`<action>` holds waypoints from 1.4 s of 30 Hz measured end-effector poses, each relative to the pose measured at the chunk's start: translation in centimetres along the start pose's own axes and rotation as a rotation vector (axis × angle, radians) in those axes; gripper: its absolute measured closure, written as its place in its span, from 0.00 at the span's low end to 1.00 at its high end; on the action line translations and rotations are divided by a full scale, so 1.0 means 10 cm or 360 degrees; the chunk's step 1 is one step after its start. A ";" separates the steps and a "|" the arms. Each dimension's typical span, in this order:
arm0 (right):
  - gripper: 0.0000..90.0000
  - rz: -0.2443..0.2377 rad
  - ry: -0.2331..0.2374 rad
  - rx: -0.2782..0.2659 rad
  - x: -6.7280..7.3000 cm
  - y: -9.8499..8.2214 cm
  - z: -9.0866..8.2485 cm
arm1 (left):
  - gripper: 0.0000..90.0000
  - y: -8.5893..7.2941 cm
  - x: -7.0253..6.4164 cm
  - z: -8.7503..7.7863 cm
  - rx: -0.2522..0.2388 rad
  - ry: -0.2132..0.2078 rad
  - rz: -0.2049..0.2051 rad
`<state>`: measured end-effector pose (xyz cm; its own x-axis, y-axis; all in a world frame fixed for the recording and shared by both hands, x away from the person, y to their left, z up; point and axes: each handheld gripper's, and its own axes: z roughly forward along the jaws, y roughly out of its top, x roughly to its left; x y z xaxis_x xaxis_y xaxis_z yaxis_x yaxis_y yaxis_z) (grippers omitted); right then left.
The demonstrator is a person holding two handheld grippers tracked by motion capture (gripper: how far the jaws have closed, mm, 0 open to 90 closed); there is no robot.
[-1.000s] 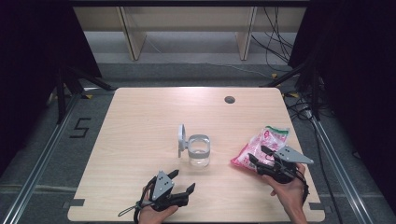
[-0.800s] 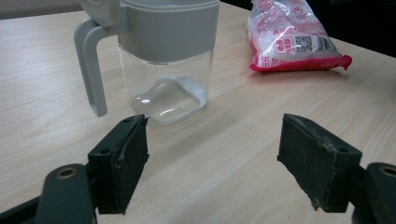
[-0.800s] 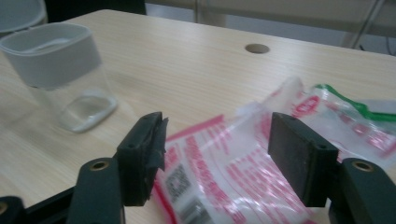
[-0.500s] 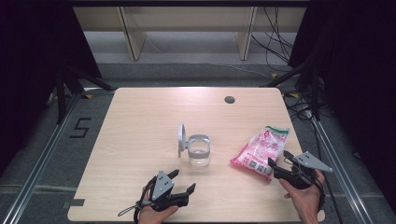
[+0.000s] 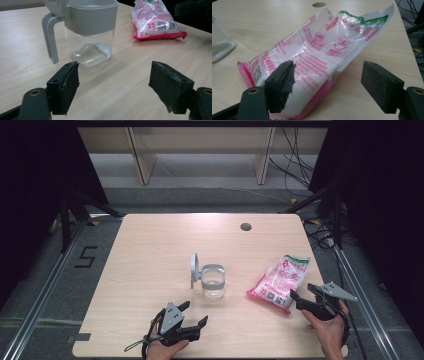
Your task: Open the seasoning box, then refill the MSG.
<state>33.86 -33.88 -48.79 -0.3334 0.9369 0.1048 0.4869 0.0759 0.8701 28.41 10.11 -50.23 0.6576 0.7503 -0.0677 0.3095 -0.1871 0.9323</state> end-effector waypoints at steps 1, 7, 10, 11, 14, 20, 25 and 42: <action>0.30 0.0034 -0.0028 0.0001 0.01 0.00 0.01 | 0.26 0.00 0.00 0.00 0.0005 0.0003 0.0003; 0.28 0.0084 0.0032 -0.0011 -0.08 -0.01 0.03 | 0.26 -0.01 -0.03 0.03 -0.0019 -0.0018 -0.0042; 0.26 0.0099 0.0011 -0.0042 -0.09 -0.01 0.06 | 0.26 -0.01 -0.02 0.00 0.0004 -0.0012 -0.0015; 0.26 0.0113 0.0012 -0.0034 -0.08 -0.01 0.06 | 0.26 -0.01 -0.02 0.00 -0.0001 -0.0004 -0.0027; 0.25 0.0111 0.0030 -0.0060 -0.09 0.01 0.10 | 0.26 -0.02 -0.01 0.01 -0.0027 0.0008 -0.0060; 0.23 0.0143 0.0007 -0.0026 -0.06 0.02 0.16 | 0.26 -0.03 0.01 -0.01 -0.0014 0.0029 -0.0029; 0.22 0.0181 0.0034 -0.0041 -0.07 0.04 0.21 | 0.26 -0.04 -0.01 0.01 -0.0024 0.0006 -0.0005; 0.36 0.0163 0.0064 0.0049 -0.15 0.13 0.54 | 0.26 -0.07 -0.02 -0.01 -0.0017 0.0013 -0.0010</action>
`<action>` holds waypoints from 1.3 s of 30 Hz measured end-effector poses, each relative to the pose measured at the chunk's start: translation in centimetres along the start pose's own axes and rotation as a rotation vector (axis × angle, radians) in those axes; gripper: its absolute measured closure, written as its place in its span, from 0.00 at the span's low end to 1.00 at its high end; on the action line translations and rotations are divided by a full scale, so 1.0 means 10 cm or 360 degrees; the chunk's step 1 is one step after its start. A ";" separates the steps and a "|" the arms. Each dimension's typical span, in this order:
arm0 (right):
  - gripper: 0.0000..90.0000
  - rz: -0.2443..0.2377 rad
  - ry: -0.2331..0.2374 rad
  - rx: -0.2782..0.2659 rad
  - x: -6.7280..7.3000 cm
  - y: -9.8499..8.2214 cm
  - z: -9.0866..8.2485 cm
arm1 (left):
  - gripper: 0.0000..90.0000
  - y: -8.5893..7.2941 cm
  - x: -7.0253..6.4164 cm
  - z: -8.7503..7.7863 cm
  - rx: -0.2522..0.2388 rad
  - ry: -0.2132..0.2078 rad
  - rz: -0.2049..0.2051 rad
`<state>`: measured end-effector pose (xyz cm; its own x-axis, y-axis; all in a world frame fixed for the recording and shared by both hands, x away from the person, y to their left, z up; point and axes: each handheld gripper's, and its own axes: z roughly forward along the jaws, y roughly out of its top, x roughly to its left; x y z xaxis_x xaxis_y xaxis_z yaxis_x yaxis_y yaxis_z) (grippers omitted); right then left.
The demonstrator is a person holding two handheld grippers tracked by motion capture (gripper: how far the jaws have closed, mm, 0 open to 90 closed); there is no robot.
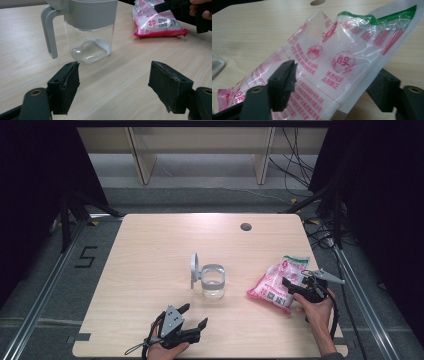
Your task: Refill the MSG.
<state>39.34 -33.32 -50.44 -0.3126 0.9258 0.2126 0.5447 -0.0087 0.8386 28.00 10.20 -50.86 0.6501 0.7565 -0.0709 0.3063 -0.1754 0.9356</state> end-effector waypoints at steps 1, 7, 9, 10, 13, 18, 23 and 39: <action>0.38 0.0069 0.0008 -0.0003 0.03 -0.01 0.01 | 0.26 0.00 -0.01 0.00 0.0003 0.0002 -0.0024; 0.46 0.0185 0.0020 0.0077 0.02 0.01 0.05 | 0.26 0.01 0.00 -0.02 0.0005 0.0011 0.0009; 0.49 0.0040 0.0028 0.0005 -0.07 0.01 0.11 | 0.26 0.00 -0.02 -0.02 -0.0004 0.0000 -0.0034; 0.50 0.0124 0.0027 0.0031 -0.04 0.01 0.10 | 0.26 0.01 -0.01 -0.01 -0.0013 -0.0002 -0.0017; 0.51 0.0110 0.0033 0.0034 -0.07 0.00 0.13 | 0.26 0.00 -0.03 -0.02 0.0009 0.0004 -0.0026; 0.53 0.0123 0.0058 0.0033 -0.10 0.00 0.16 | 0.26 0.01 -0.02 -0.02 0.0002 0.0009 -0.0008; 0.68 0.0113 0.0058 0.0020 -0.12 0.00 0.18 | 0.26 0.01 -0.02 -0.01 0.0004 -0.0001 0.0020; 0.97 0.0037 0.0040 0.0042 -0.04 0.05 0.12 | 0.26 0.01 -0.02 -0.01 -0.0026 -0.0013 0.0003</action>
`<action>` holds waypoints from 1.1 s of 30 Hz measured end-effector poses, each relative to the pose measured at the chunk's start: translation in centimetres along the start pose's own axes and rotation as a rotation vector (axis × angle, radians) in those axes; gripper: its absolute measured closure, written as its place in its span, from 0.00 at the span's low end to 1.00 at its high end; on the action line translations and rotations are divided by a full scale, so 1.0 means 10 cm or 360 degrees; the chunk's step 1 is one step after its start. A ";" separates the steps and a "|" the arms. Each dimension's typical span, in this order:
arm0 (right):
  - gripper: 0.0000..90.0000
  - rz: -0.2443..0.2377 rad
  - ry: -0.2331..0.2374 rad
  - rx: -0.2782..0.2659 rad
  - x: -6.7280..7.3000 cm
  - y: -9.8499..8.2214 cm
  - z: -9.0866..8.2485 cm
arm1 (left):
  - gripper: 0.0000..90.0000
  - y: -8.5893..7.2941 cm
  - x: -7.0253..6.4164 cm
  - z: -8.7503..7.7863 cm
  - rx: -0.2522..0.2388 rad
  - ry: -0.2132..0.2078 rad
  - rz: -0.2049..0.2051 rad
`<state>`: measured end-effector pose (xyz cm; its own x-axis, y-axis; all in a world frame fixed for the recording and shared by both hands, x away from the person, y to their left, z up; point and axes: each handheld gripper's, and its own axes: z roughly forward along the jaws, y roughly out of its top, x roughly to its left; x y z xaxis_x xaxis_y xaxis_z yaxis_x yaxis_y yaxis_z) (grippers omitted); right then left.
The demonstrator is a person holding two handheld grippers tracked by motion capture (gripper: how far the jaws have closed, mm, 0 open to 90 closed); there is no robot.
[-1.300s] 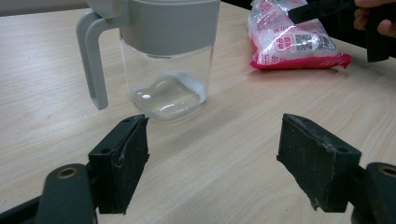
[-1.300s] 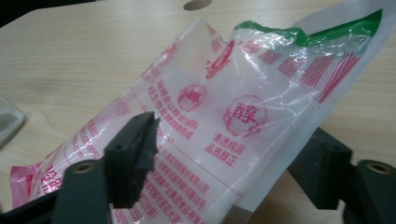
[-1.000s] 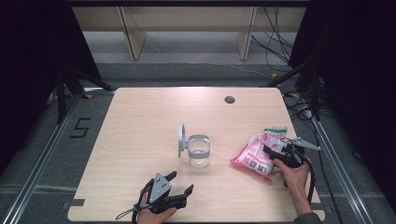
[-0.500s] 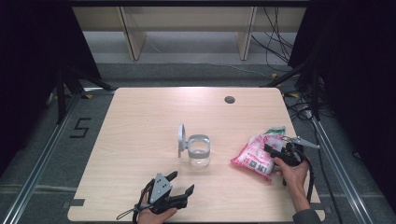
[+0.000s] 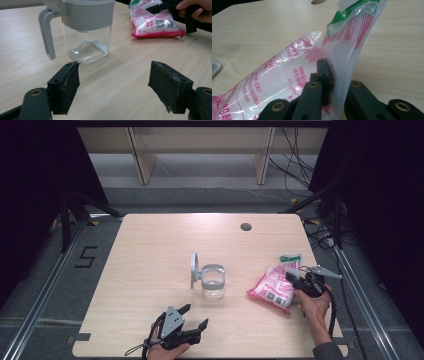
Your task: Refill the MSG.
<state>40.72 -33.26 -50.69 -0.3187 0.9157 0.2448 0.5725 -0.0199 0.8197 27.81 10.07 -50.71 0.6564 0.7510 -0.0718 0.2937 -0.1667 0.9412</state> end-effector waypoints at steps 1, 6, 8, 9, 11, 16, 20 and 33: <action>0.97 -0.0024 0.0023 -0.0052 -0.01 0.00 0.01 | 0.26 0.00 0.00 -0.01 0.0017 0.0004 -0.0004; 0.98 -0.0125 0.0026 -0.0077 0.08 0.08 -0.05 | 0.26 0.00 0.02 -0.02 0.0023 0.0018 0.0011; 0.98 -0.0115 0.0065 -0.0098 0.14 0.11 -0.08 | 0.26 -0.01 0.01 -0.02 0.0022 0.0007 0.0006; 0.98 -0.0182 0.0061 -0.0103 0.13 0.14 -0.09 | 0.26 -0.01 -0.02 -0.02 0.0021 0.0014 -0.0042; 0.98 -0.0197 0.0075 -0.0138 0.16 0.16 -0.12 | 0.26 -0.01 -0.01 -0.03 0.0021 0.0027 -0.0036; 0.99 -0.0246 0.0141 -0.0174 0.27 0.23 -0.22 | 0.26 0.00 -0.01 -0.03 0.0022 0.0008 -0.0005; 0.99 -0.0279 0.0166 -0.0172 0.32 0.23 -0.29 | 0.26 -0.01 -0.02 -0.03 0.0030 0.0008 0.0002; 1.00 -0.0408 0.0247 -0.0272 0.51 0.33 -0.49 | 0.27 0.00 -0.02 -0.02 0.0028 0.0005 0.0015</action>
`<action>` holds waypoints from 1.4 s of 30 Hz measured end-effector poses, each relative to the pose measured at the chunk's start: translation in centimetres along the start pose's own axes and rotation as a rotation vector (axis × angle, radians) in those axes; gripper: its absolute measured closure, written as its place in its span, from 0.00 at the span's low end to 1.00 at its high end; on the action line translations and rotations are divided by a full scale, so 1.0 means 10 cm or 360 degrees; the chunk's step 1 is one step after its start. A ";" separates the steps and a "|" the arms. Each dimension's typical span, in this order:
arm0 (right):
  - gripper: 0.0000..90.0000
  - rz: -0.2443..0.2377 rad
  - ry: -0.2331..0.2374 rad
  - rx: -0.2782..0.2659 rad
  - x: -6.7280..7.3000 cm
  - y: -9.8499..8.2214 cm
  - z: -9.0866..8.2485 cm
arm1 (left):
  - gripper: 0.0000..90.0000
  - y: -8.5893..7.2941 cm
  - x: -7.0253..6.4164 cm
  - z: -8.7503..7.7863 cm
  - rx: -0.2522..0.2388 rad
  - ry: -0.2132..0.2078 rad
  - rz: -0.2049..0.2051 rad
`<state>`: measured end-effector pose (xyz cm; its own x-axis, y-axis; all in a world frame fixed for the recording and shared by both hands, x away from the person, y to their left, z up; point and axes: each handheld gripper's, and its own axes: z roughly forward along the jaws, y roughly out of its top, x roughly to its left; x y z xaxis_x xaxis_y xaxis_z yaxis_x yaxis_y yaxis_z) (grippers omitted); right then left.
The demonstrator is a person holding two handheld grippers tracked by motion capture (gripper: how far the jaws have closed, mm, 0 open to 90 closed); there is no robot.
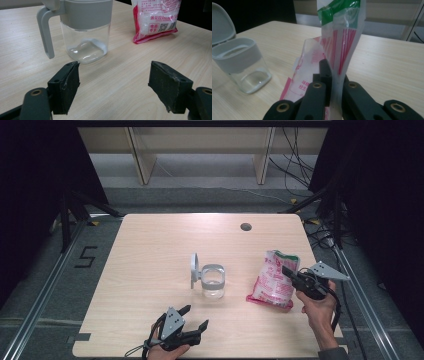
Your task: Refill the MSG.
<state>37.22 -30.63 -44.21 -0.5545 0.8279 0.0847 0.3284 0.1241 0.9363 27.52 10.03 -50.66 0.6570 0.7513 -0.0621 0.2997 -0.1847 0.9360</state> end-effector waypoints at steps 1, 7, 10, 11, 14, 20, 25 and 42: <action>1.00 -0.0002 -0.0004 -0.0011 0.02 0.02 -0.02 | 0.27 0.00 0.01 0.01 -0.0020 -0.0005 -0.0003; 1.00 -0.0080 -0.0006 -0.0065 0.14 0.13 -0.02 | 0.27 0.01 -0.01 0.01 -0.0022 -0.0001 -0.0014; 1.00 -0.0075 -0.0014 -0.0056 0.25 0.17 -0.02 | 0.27 0.01 -0.03 0.05 0.0014 -0.0015 -0.0035; 1.00 -0.0125 0.0013 -0.0059 0.25 0.19 -0.01 | 0.27 0.01 -0.05 0.08 -0.0002 -0.0025 -0.0060; 1.00 -0.0157 0.0011 -0.0066 0.33 0.24 -0.01 | 0.27 0.02 -0.10 0.14 0.0005 -0.0028 -0.0045; 1.00 -0.0175 0.0034 -0.0062 0.48 0.33 0.01 | 0.28 0.06 -0.23 0.38 0.0075 -0.0050 0.0057; 1.00 -0.0212 0.0044 -0.0062 0.54 0.38 0.00 | 0.28 0.16 -0.31 0.57 0.0053 -0.0087 0.0068; 1.00 -0.0292 0.0171 -0.0119 0.83 0.74 -0.13 | 0.28 0.26 -0.53 1.04 0.0088 -0.0079 0.0149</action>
<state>34.04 -23.52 -36.13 -0.6796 0.7313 -0.0574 0.1589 0.2232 0.9617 32.04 -1.04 -51.47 0.7168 0.6972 0.0062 0.2723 -0.2881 0.9181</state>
